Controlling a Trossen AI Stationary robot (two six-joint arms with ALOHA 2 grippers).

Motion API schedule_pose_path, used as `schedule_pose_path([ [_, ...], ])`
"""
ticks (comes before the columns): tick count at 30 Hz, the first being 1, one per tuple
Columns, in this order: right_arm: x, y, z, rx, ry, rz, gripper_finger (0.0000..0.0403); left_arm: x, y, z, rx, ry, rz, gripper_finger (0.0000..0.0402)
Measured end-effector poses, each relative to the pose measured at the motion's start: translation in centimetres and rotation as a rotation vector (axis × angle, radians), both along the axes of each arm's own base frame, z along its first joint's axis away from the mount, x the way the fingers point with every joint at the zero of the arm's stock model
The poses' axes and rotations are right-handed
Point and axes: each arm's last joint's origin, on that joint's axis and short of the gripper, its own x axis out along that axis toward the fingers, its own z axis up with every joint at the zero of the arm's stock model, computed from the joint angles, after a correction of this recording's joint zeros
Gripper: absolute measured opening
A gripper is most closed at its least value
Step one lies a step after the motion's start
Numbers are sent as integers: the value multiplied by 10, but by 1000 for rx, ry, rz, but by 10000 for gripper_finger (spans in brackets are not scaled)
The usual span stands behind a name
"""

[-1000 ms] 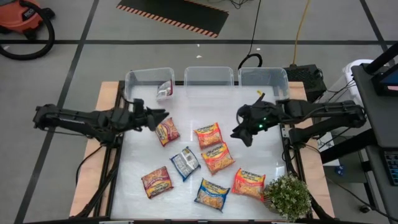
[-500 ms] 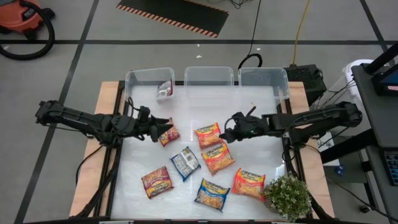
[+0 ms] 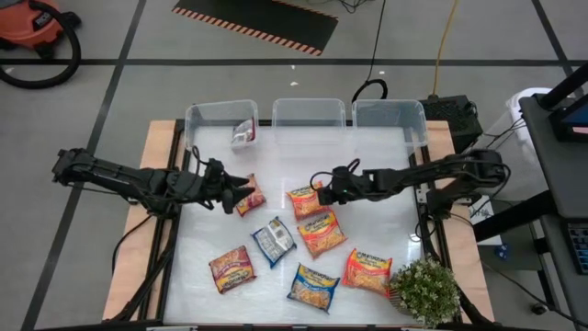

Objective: Sort Maruchan noodles
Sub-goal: Put the top orange noodle pack into the right transparent bin

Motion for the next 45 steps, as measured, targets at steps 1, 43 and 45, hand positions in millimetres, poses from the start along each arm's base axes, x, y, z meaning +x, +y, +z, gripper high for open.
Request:
schedule_pose_path([
  [1,0,-1,-3,-1,13,-2,155,0,0,0,-3,3,-6,259],
  [43,-51,-14,-59,13,-244,-38,128,3,3,-5,-192,-57,203,259],
  [45,-51,-14,-59,20,-247,-50,128,3,3,-5,-183,-60,216,259],
])
